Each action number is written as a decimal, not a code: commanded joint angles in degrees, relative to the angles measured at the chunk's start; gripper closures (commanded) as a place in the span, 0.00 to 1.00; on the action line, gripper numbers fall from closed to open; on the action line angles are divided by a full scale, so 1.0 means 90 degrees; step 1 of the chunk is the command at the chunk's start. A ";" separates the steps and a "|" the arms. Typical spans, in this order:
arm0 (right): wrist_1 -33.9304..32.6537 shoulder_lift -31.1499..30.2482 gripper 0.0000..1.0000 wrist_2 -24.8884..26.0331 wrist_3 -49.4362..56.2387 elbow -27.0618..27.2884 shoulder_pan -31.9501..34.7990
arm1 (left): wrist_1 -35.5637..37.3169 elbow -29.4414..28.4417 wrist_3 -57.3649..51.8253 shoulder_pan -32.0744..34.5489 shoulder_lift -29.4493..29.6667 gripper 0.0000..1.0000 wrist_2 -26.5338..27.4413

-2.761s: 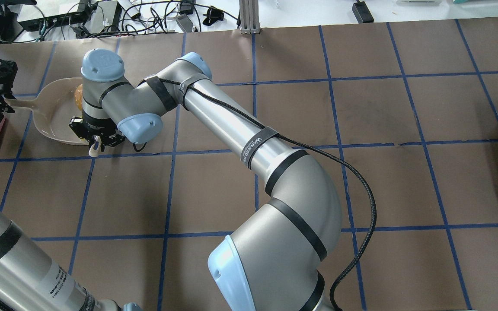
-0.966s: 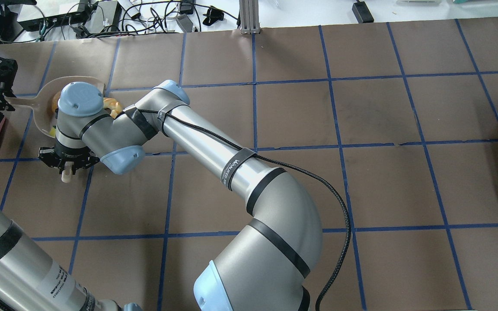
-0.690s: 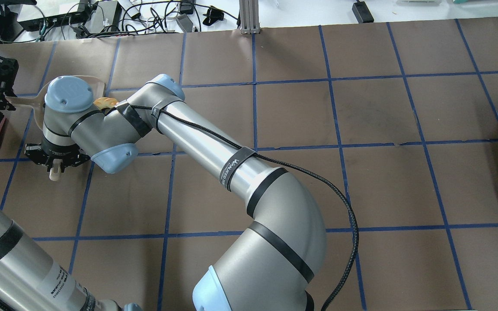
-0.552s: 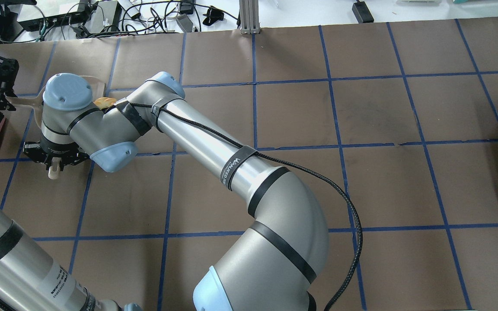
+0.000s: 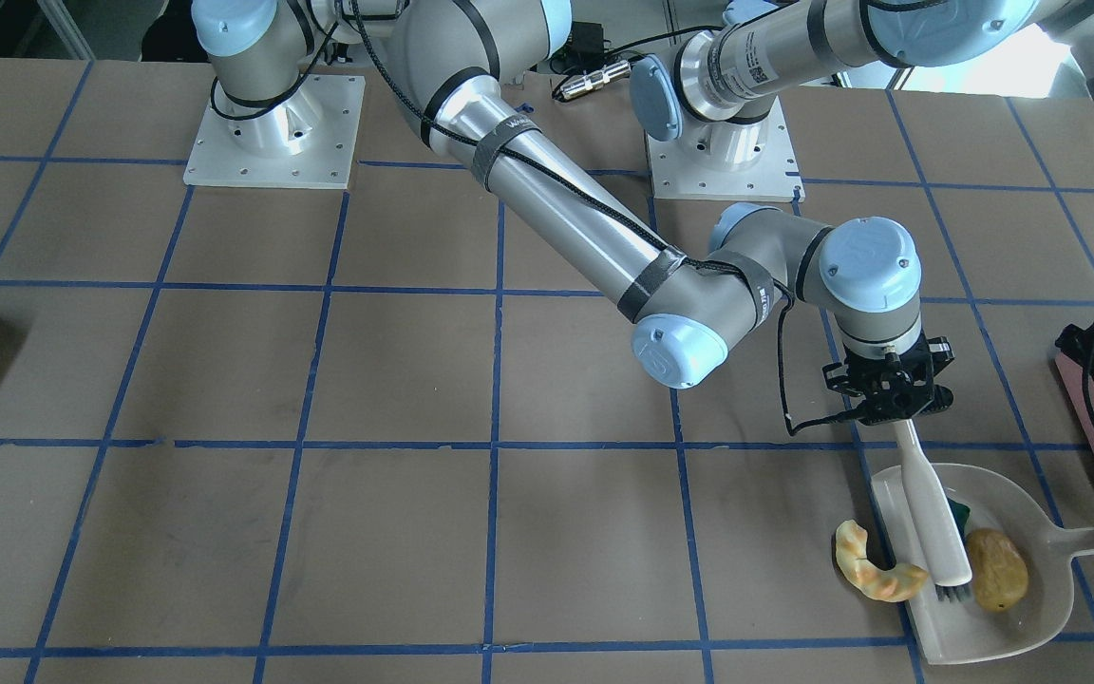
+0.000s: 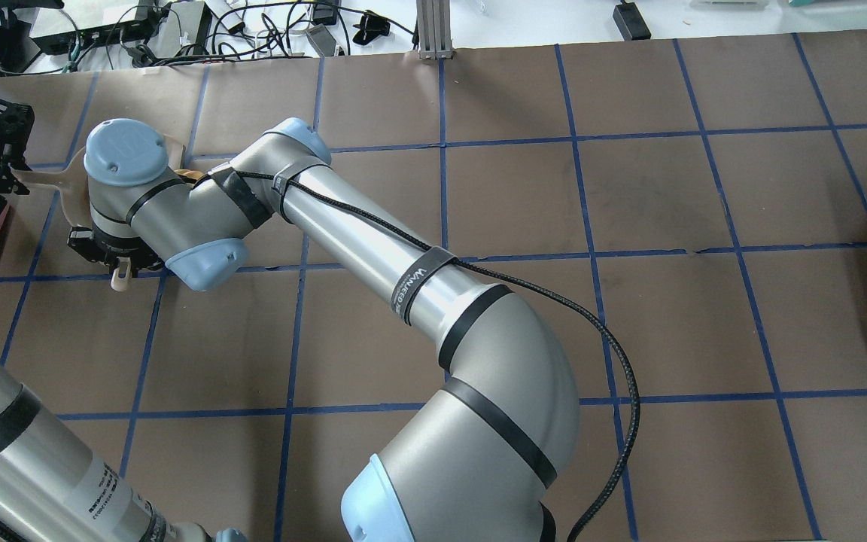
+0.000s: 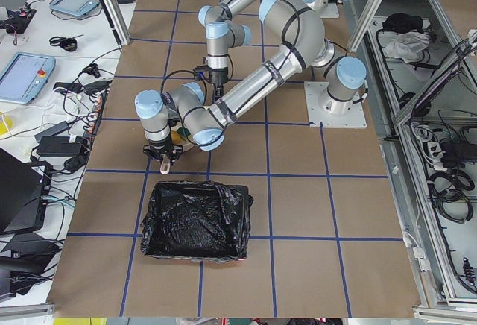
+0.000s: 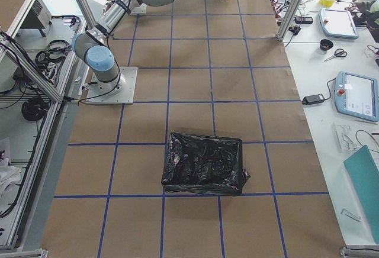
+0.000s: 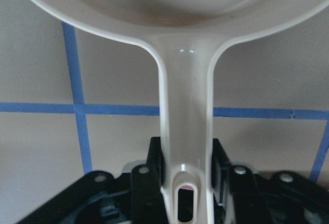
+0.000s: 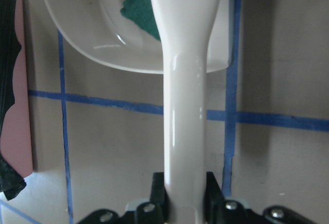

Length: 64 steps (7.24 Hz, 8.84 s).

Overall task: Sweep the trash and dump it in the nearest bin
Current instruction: 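Brush the remaining trash farther into the dustpan with the right gripper, then lift the loaded dustpan over the black bin with the left gripper while the right withdraws, then tilt the dustpan over the bin with the left gripper while the right lowers the brush, then release the white brush onto the table and raise the right gripper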

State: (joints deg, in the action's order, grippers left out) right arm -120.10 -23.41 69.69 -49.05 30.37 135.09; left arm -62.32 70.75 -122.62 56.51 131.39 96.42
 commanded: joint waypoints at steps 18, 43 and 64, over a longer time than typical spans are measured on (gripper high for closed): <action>0.0385 -0.0667 1.00 -0.0264 0.1172 0.1192 -0.0389 | -0.0087 0.0068 -0.0135 -0.0010 -0.0272 1.00 0.0010; 0.1381 -0.5982 0.89 0.1739 0.2051 0.8803 -0.1524 | 0.2435 -0.1566 -0.2595 -0.2685 -0.0371 1.00 -0.0118; 0.3119 -0.6634 0.00 0.1982 0.4138 0.6275 -0.3248 | -0.2031 0.0876 0.4390 -0.1057 -0.2752 1.00 -0.1417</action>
State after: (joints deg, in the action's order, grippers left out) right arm -93.30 -80.67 86.78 -17.30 88.54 110.07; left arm -80.22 75.48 -90.24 44.37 108.69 82.74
